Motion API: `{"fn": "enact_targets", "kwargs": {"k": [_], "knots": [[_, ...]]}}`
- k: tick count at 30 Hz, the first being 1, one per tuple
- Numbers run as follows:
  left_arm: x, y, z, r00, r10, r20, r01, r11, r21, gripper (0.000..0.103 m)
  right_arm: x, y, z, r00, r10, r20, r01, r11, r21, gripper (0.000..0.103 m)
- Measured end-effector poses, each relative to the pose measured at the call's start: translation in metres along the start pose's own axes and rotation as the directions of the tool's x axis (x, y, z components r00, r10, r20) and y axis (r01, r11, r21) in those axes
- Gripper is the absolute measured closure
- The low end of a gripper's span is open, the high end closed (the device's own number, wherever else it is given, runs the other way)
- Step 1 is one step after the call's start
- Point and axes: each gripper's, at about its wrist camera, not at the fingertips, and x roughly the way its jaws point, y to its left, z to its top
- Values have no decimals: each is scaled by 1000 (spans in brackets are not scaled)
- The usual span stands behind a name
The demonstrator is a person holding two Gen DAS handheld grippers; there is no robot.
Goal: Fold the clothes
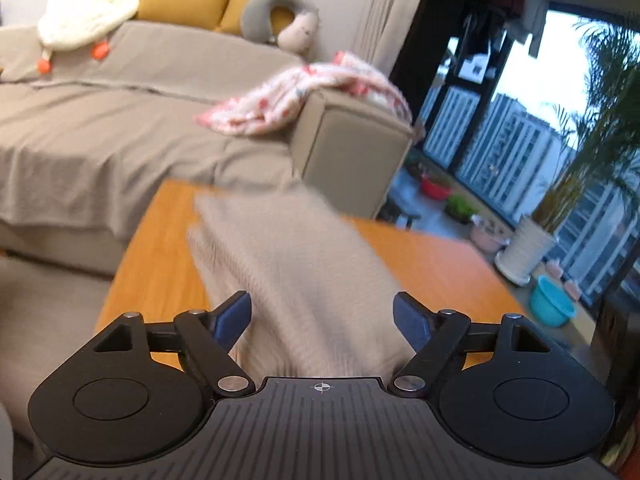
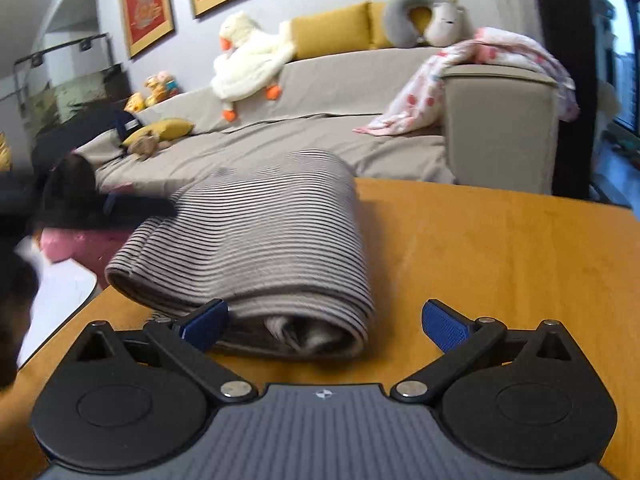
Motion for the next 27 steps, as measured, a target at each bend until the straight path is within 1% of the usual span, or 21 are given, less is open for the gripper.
{"fn": "enact_targets", "kwargs": {"k": [2,3,5,7,9,11,12,15,18,20,21,22,23,24,25,27], "knots": [[0,1,-13,998,57,-38,-56,998,13,21,-7,-2,-4,999,-36,2,36,999,13,0],[1,5,-15,995,90,-50,-90,996,2,21,-10,-3,-6,999,-54,2,54,998,18,0],[5,18,-16,989,131,-66,-134,990,-39,17,-20,-4,-12,997,-74,1,74,997,20,0],[3,24,-19,983,168,-69,-173,982,-81,17,-28,-6,-19,997,-76,-8,76,997,14,0],[-7,7,-28,979,199,-49,-201,978,-54,18,-34,-9,-24,997,-70,-23,70,998,2,0],[-17,-9,-38,973,229,-29,-230,973,-28,5,-40,-10,-29,996,-78,-42,78,997,-11,0],[-16,-16,-43,964,262,-30,-263,964,-27,0,-41,-10,-30,994,-95,-56,94,995,-25,0],[-16,-35,-59,932,361,-34,-362,932,-25,0,-42,-7,-34,981,-169,-92,161,983,-86,0],[-15,-55,-75,889,456,-37,-457,889,-23,0,-38,0,-34,965,-247,-89,229,958,-174,0],[-14,-68,-85,855,516,-39,-517,855,-22,0,-36,2,-35,968,-243,-69,221,948,-230,0],[-14,-75,-91,837,546,-40,-547,837,-21,0,-35,0,-34,971,-227,-74,204,951,-232,0],[-14,-81,-96,818,574,-41,-575,818,-20,0,-33,-6,-33,976,-200,-90,178,962,-207,0],[-11,-80,-94,821,569,-49,-571,820,-51,0,-33,-12,-32,979,-174,-104,156,974,-167,0],[-9,-81,-92,811,582,-50,-584,810,-55,0,-32,-21,-30,982,-151,-115,138,984,-109,0],[-7,-81,-91,810,584,-51,-587,808,-59,0,-31,-26,-29,981,-149,-121,141,987,-77,0],[-5,-79,-90,809,585,-51,-587,807,-60,0,-30,-27,-30,976,-181,-124,172,982,-80,0]]}}
